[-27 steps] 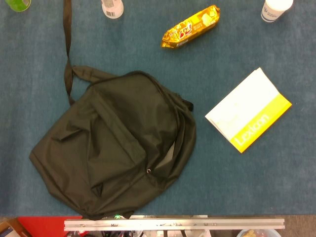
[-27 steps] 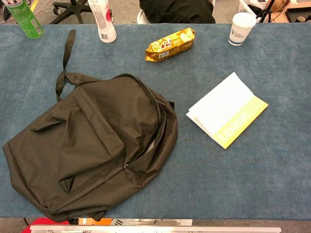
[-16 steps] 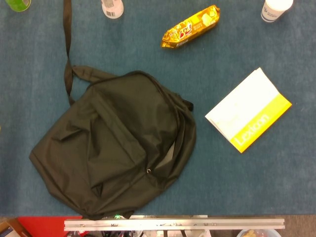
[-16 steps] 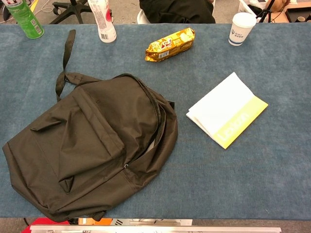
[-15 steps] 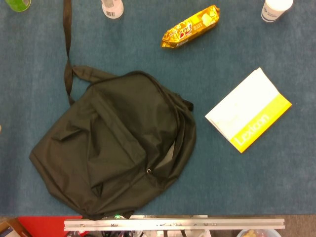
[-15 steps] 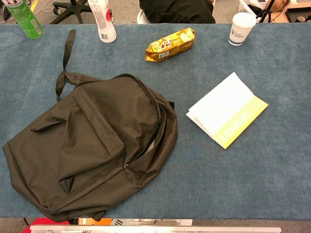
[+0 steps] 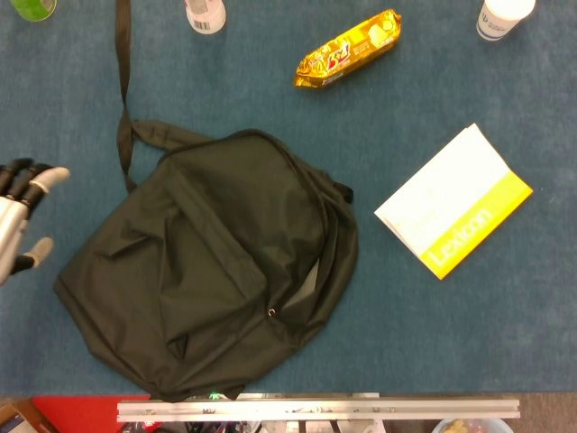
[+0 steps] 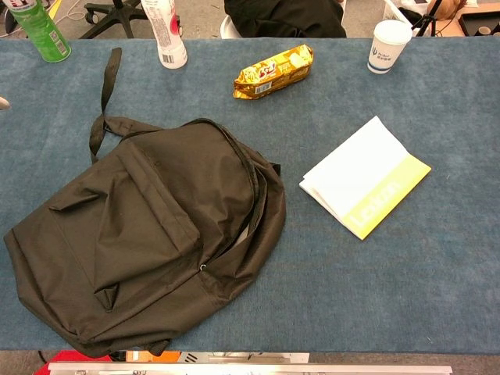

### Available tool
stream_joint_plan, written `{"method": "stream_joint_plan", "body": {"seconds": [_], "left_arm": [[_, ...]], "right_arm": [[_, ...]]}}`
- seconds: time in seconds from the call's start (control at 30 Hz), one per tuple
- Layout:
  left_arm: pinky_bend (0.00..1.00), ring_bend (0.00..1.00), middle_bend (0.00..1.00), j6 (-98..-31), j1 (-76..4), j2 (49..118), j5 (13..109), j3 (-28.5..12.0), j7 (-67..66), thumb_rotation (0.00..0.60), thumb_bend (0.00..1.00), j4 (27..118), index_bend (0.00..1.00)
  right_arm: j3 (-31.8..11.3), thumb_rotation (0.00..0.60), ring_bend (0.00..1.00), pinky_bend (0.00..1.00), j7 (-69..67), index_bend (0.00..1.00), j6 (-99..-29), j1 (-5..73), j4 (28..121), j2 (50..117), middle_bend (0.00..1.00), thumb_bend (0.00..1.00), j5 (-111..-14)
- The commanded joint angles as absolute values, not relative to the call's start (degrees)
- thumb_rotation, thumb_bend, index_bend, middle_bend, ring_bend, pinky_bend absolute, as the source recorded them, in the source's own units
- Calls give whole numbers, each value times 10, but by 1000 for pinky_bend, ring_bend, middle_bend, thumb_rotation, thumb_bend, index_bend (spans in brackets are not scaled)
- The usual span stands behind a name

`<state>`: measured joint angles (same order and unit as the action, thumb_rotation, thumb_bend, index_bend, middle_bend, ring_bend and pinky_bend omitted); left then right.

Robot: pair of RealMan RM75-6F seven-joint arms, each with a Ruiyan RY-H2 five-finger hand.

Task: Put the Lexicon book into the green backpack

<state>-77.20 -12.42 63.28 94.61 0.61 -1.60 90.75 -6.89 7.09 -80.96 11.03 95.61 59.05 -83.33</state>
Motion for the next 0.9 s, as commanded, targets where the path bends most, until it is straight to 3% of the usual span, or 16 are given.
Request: {"method": "stream_joint_plan", "body": {"seconds": [0.03, 0.4, 0.53, 0.9], "left_arm": [[214, 145, 190, -752, -145, 644, 974, 18, -17, 600, 169, 891, 141], [214, 137, 158, -669, -180, 686, 967, 43, -26, 600, 166, 880, 121], [214, 137, 141, -636, -195, 686, 958, 48, -27, 600, 162, 888, 53], [214, 155, 137, -538, -245, 681, 893, 36, -48, 600, 161, 912, 51]], "right_arm": [[-68, 600, 268, 454, 69, 232, -811, 109, 955, 590, 365, 288, -833], [-65, 600, 268, 454, 67, 232, -813, 104, 952, 589, 364, 288, -831], [-65, 600, 268, 454, 68, 232, -812, 104, 952, 589, 364, 287, -831], [-65, 600, 268, 454, 64, 232, -813, 102, 948, 591, 365, 287, -830]]}}
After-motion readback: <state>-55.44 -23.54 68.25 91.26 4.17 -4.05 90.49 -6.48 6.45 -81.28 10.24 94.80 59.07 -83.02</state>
